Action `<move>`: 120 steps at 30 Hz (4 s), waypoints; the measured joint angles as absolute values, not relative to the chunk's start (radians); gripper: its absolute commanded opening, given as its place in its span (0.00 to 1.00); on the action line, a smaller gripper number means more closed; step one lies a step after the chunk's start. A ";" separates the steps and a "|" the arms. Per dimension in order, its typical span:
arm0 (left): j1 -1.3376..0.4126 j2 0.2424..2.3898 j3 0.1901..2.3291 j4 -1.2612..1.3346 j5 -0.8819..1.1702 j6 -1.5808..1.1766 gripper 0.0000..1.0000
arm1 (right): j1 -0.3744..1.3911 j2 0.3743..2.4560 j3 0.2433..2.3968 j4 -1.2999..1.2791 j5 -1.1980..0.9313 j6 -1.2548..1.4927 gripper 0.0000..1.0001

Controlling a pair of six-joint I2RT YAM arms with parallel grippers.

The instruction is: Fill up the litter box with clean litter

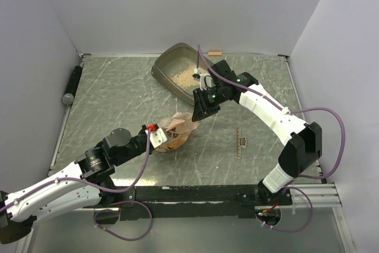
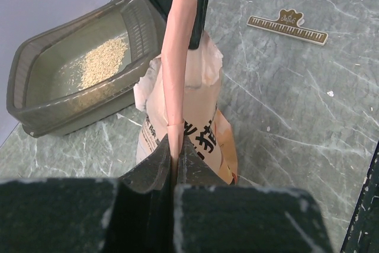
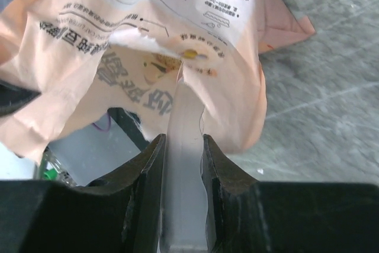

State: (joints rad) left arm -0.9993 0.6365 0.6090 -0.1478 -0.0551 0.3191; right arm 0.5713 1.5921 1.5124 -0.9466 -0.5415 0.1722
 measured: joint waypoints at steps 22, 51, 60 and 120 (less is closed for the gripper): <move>-1.003 0.636 0.605 -0.177 -0.099 0.365 0.01 | 0.556 1.657 1.190 -0.402 -0.816 0.376 0.00; -1.005 0.604 0.537 -0.243 -0.134 0.462 0.01 | 0.702 1.694 0.909 0.305 -0.883 0.836 0.00; -1.005 0.567 0.537 -0.239 -0.131 0.458 0.01 | 0.645 1.528 0.756 0.368 -0.937 0.876 0.00; -0.934 0.551 0.508 -0.162 -0.071 0.447 0.01 | 0.326 0.906 0.142 0.653 -1.021 1.077 0.00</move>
State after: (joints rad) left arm -0.9344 0.5510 0.5079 -0.1619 -0.0711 0.4469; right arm 0.3264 0.9062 0.1417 0.6525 -1.0214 1.0775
